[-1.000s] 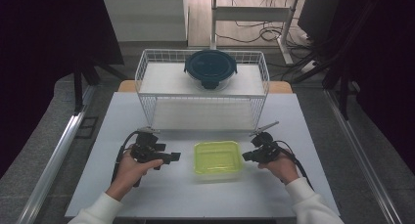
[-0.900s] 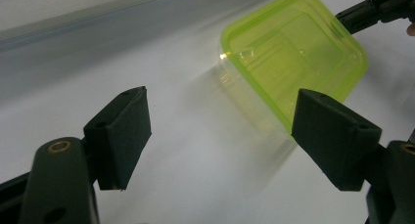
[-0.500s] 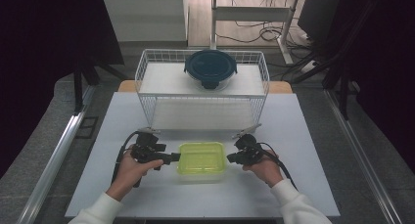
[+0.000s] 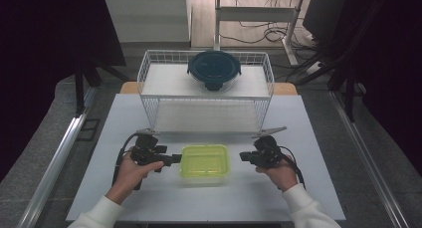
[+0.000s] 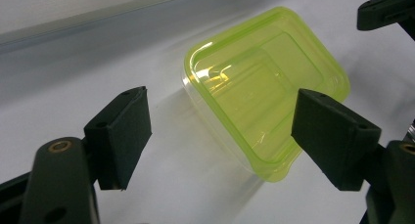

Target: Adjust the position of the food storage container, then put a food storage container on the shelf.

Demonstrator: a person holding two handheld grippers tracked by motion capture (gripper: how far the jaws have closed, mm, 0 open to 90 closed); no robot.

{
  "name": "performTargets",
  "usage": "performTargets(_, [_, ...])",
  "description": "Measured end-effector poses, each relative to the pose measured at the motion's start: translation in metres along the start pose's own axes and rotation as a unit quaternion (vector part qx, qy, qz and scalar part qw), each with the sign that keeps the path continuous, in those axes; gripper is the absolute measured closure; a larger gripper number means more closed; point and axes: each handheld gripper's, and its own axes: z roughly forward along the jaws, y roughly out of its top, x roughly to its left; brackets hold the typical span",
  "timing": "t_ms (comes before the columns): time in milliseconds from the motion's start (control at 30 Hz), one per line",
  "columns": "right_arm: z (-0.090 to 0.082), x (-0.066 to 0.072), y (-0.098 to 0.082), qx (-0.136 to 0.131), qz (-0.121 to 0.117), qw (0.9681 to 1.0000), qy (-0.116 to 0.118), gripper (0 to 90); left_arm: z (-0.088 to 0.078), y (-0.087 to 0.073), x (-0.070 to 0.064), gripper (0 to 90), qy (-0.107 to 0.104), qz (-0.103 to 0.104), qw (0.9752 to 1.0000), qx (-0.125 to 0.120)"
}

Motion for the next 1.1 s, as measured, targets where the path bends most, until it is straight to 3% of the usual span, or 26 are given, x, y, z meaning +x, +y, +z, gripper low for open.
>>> performTargets(267, [-0.010,0.001,-0.007,-0.040,0.012,0.9991,0.001,85.9,0.000,0.000,0.001,22.3,0.001,0.001,1.0000,0.000])
performTargets(300, [-0.011,0.002,-0.006,-0.047,0.011,0.9988,0.000,76.1,0.000,0.000,0.002,22.3,0.002,0.001,1.0000,-0.001])
performTargets(333, [-0.011,0.002,-0.006,-0.047,0.011,0.9988,0.000,76.1,0.000,0.000,0.002,22.3,0.002,0.001,1.0000,-0.001])
performTargets(367, [-0.010,0.003,-0.004,-0.054,0.024,0.9982,-0.001,50.6,0.000,0.000,0.002,22.3,0.002,0.000,1.0000,-0.002])
performTargets(400, [-0.010,0.003,-0.004,-0.054,0.024,0.9982,-0.001,50.6,-0.001,0.000,0.002,22.3,0.002,0.000,1.0000,-0.002])
performTargets(433, [-0.009,0.004,-0.002,-0.059,0.043,0.9973,0.005,37.9,-0.001,0.000,0.003,22.3,0.002,0.000,1.0000,-0.002])
performTargets(533, [-0.010,0.006,-0.001,-0.069,0.046,0.9965,0.013,29.1,-0.002,0.000,0.002,22.3,-0.002,-0.003,1.0000,-0.005])
performTargets(633, [-0.011,0.006,-0.001,-0.077,0.058,0.9947,0.035,26.4,-0.003,0.000,0.002,22.3,-0.002,-0.002,1.0000,-0.005])
performTargets(833, [-0.008,0.002,0.000,-0.078,0.082,0.9925,0.046,24.1,-0.006,-0.003,0.003,22.1,0.002,-0.007,0.9999,-0.008])
performTargets(1100, [-0.001,0.001,0.002,-0.075,0.100,0.9906,0.056,26.3,-0.003,-0.004,0.010,22.1,-0.010,-0.036,0.9992,-0.012])
